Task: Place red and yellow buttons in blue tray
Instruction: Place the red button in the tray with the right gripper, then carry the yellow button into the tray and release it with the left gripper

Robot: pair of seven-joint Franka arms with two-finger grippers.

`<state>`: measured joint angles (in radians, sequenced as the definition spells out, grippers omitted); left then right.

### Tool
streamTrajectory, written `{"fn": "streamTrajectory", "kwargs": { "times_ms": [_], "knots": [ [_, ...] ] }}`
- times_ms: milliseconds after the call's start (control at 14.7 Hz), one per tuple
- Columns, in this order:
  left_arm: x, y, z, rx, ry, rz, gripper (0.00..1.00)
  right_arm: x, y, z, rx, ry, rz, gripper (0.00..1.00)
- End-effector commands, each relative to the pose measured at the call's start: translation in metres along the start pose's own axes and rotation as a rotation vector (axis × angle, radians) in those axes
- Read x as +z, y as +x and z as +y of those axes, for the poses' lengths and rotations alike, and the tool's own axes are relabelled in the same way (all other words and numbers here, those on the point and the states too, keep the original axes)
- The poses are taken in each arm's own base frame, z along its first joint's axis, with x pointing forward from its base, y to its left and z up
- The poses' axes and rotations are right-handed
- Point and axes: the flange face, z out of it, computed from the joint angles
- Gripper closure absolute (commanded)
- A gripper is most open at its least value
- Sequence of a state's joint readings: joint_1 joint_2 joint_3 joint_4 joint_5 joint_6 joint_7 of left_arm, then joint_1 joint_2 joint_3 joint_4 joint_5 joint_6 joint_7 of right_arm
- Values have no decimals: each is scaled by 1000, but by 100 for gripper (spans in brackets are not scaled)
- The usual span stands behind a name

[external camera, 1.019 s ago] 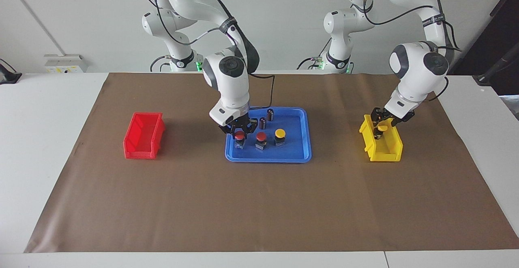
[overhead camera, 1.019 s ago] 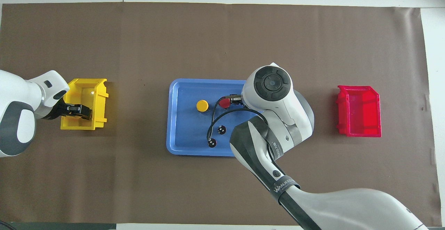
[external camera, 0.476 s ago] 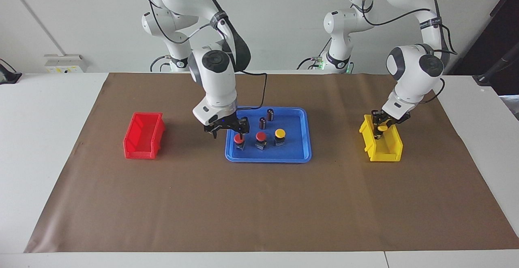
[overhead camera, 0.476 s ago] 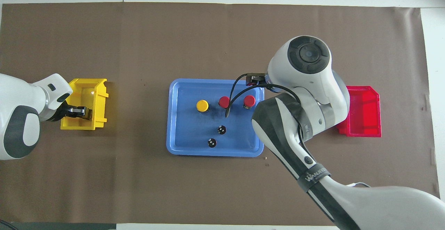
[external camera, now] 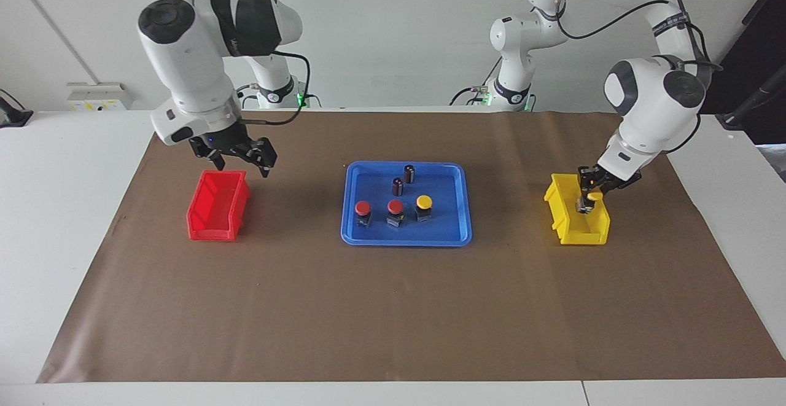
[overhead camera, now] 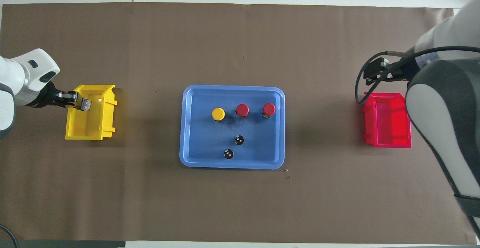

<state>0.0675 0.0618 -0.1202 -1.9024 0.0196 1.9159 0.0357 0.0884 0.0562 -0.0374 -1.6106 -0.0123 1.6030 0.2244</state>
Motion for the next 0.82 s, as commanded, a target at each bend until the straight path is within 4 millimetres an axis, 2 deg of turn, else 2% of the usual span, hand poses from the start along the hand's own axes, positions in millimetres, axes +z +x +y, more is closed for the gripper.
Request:
{"fn": "streamTrajectory", "kwargs": {
  "times_ms": [0,68,136,204,340,408,476,612,748],
  "knots": [
    [-16,20,95,-115,-10,11,99,-30,-12,69,-40,17,-21,0],
    [-7,14,130,-162,-15,41,99,-43,-13,100,-52,24,-20,0],
    [4,7,164,-190,-20,52,99,-46,-10,112,-81,8,-14,0],
    [11,-2,200,-196,-25,62,99,-37,-6,113,-92,-1,-29,0],
    [28,-20,249,-209,-32,68,99,-37,-8,118,-87,-5,-34,0],
    [39,-29,267,-191,-35,72,98,-37,-9,116,-88,-6,-31,0],
    [49,-36,278,-185,-40,76,98,-39,-9,103,-111,-8,-26,0],
    [71,-47,301,-174,-37,64,99,-43,-14,104,-109,-7,-26,0],
    [89,-54,313,-174,-42,66,99,-41,-18,108,-104,-6,-37,0]
  ]
}}
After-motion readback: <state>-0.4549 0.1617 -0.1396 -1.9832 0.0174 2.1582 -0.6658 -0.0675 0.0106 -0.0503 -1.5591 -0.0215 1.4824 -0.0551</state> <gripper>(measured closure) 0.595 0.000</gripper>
